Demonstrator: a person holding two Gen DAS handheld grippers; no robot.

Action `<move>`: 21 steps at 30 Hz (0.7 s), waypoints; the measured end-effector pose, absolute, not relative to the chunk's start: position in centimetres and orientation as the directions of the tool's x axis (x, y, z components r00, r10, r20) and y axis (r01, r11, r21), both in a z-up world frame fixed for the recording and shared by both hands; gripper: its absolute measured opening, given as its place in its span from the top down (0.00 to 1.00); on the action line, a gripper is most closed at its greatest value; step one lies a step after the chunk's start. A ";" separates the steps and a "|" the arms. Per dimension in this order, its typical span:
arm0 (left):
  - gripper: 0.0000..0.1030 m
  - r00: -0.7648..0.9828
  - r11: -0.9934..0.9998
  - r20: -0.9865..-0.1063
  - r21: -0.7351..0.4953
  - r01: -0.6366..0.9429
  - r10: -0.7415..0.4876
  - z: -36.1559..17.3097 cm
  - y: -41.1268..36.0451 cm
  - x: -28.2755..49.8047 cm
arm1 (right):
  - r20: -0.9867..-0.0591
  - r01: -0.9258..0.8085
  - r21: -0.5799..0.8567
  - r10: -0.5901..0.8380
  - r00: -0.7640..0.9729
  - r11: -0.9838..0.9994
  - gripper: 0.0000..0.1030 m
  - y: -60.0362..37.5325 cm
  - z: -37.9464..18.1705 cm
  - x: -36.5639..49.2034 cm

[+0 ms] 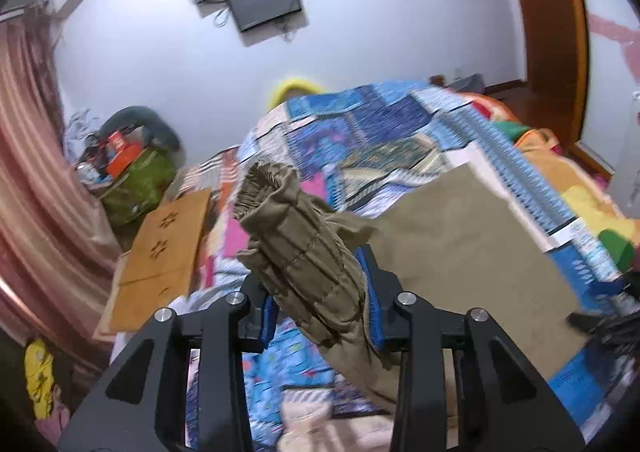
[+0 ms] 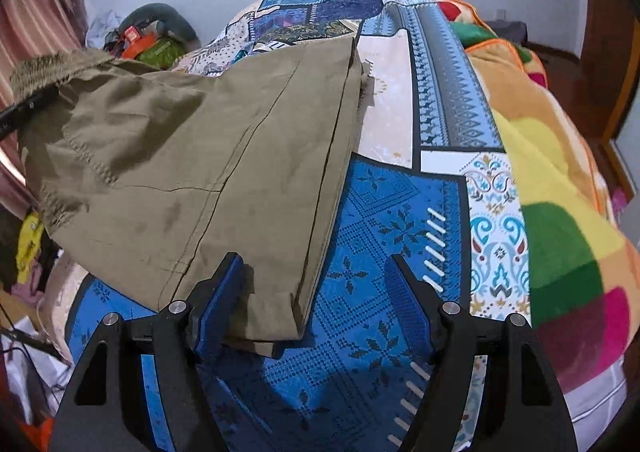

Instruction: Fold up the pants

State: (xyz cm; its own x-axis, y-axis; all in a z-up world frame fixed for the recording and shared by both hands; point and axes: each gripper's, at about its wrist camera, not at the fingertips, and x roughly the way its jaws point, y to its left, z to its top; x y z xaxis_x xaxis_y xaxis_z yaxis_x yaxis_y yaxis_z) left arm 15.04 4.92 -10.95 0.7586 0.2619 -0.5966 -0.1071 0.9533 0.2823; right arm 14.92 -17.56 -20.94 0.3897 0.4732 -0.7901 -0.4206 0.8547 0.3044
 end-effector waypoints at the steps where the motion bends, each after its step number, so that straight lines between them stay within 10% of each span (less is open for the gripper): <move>1: 0.68 0.764 0.958 -0.598 0.273 -0.091 0.243 -10.6 4.3 15.2 | -0.788 -0.420 0.309 0.477 0.389 0.853 0.33 -17.6 -21.0 14.9; 21: 0.74 0.568 0.957 -0.799 -0.030 0.290 -0.197 -16.1 -9.1 19.5 | -0.758 -0.394 0.360 0.512 0.406 0.846 0.33 -18.3 -21.6 14.7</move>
State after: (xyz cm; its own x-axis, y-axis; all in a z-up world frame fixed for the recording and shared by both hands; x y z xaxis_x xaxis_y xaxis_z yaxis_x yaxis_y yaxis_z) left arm 19.48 -9.12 -16.08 0.5684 -0.1974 -0.7988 0.2898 0.9566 -0.0301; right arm 14.67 -18.25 -21.62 0.4055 0.5115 -0.7576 -0.3943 0.8456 0.3599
